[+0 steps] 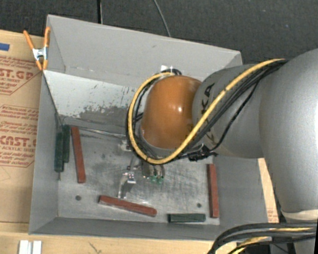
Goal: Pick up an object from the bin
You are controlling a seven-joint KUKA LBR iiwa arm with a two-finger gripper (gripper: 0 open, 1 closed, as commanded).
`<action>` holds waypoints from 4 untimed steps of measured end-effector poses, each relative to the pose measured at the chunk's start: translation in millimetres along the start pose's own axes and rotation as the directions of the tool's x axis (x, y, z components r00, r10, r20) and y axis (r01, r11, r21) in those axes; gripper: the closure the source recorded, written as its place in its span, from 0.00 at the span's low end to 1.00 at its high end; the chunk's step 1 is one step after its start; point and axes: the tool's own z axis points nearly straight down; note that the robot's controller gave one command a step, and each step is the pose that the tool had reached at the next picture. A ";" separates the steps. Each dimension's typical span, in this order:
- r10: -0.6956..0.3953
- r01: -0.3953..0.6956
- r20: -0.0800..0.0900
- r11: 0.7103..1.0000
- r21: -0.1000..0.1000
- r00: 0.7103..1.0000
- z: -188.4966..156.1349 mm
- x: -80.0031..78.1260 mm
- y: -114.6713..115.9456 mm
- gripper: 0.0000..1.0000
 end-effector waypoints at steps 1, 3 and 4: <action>-0.223 0.223 -0.009 0.975 -0.004 0.975 55.5 38.0 -5.9 1.00; -0.240 0.240 -0.009 0.971 -0.004 0.971 46.4 39.6 -5.1 1.00; -0.457 0.457 0.002 0.889 -0.003 0.889 49.6 25.3 -61.9 1.00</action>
Offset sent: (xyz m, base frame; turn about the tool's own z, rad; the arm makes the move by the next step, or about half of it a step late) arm 0.0000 0.0000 0.0000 0.0000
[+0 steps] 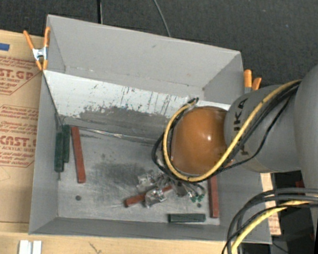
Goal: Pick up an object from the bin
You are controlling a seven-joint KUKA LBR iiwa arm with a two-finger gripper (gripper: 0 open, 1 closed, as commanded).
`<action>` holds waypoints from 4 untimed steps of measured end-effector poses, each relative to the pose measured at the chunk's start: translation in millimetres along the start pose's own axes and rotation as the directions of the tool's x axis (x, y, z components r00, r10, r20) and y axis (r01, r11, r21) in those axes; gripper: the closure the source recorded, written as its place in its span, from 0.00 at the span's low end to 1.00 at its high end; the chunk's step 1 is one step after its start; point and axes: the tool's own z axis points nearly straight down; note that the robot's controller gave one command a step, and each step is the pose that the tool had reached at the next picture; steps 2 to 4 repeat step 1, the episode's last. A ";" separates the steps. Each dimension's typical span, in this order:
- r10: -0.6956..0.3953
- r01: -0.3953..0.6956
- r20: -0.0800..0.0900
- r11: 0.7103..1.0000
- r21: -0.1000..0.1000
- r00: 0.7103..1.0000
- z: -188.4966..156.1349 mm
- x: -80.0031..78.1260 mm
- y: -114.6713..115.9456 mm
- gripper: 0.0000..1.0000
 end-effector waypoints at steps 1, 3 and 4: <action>0.020 -0.020 0.004 1.000 0.000 1.000 -170.8 -40.7 81.8 1.00; 0.020 -0.020 0.004 1.000 0.000 1.000 -170.8 -40.7 81.8 1.00; 0.020 -0.020 0.004 1.000 0.000 1.000 -170.8 -40.7 81.8 1.00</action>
Offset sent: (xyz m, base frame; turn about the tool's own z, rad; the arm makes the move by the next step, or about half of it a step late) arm 0.0000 0.0000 0.0000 0.0000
